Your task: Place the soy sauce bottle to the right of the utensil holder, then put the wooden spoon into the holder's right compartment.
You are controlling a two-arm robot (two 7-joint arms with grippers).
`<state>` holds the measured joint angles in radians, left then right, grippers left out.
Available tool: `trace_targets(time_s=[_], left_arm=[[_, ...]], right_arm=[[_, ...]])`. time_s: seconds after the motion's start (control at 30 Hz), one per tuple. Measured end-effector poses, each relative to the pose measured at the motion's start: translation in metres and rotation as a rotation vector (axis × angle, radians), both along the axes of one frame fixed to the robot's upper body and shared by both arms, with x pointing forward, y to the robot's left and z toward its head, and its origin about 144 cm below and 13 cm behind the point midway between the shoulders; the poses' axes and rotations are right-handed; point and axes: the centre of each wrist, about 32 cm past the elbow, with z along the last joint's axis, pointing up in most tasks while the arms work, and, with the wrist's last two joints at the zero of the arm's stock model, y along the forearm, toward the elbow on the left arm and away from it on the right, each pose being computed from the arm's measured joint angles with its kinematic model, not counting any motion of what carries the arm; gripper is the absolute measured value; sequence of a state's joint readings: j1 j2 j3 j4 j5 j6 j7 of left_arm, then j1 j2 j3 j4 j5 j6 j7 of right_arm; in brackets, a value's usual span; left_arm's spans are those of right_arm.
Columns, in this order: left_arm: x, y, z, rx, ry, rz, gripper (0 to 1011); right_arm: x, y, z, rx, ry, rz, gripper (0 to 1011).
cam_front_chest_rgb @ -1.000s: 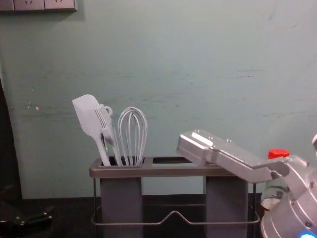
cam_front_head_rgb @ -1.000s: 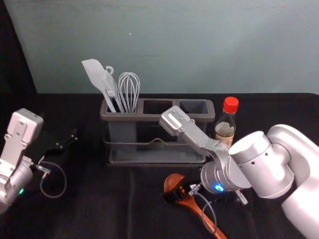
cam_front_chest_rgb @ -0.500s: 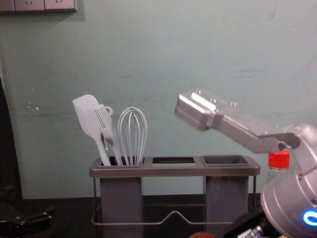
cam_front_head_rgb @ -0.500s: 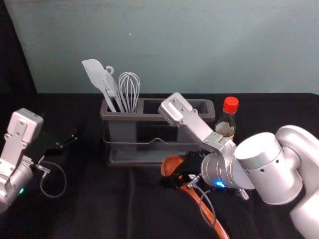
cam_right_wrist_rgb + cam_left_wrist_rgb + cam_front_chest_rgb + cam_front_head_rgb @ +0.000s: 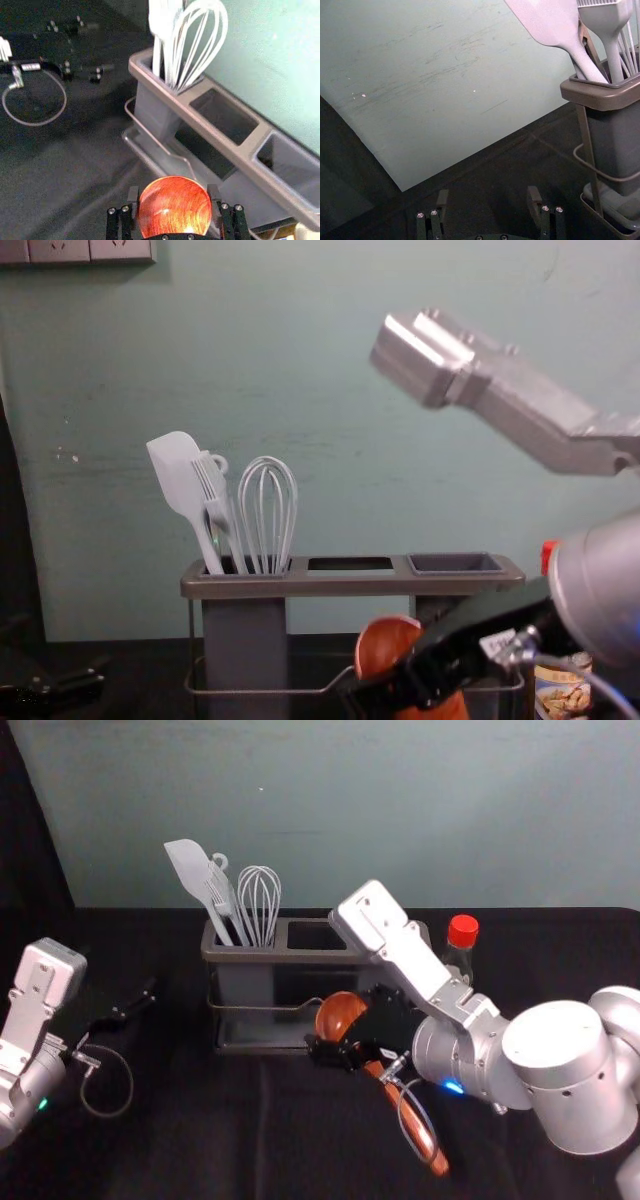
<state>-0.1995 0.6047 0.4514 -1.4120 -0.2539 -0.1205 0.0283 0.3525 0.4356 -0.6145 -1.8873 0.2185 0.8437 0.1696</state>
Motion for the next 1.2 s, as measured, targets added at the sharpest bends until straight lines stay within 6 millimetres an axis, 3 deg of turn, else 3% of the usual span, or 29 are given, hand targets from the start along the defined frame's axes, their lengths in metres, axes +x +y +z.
trace_targets(time_s=[0.8,1.2], left_arm=[[0.000,0.000,0.000,0.000,0.000,0.000,1011],[0.000,0.000,0.000,0.000,0.000,0.000,1011]], right_arm=[[-0.028,-0.011,0.049,0.078,-0.231,0.030,838],[-0.026,-0.022,0.064,0.131,-0.346,0.028,838]])
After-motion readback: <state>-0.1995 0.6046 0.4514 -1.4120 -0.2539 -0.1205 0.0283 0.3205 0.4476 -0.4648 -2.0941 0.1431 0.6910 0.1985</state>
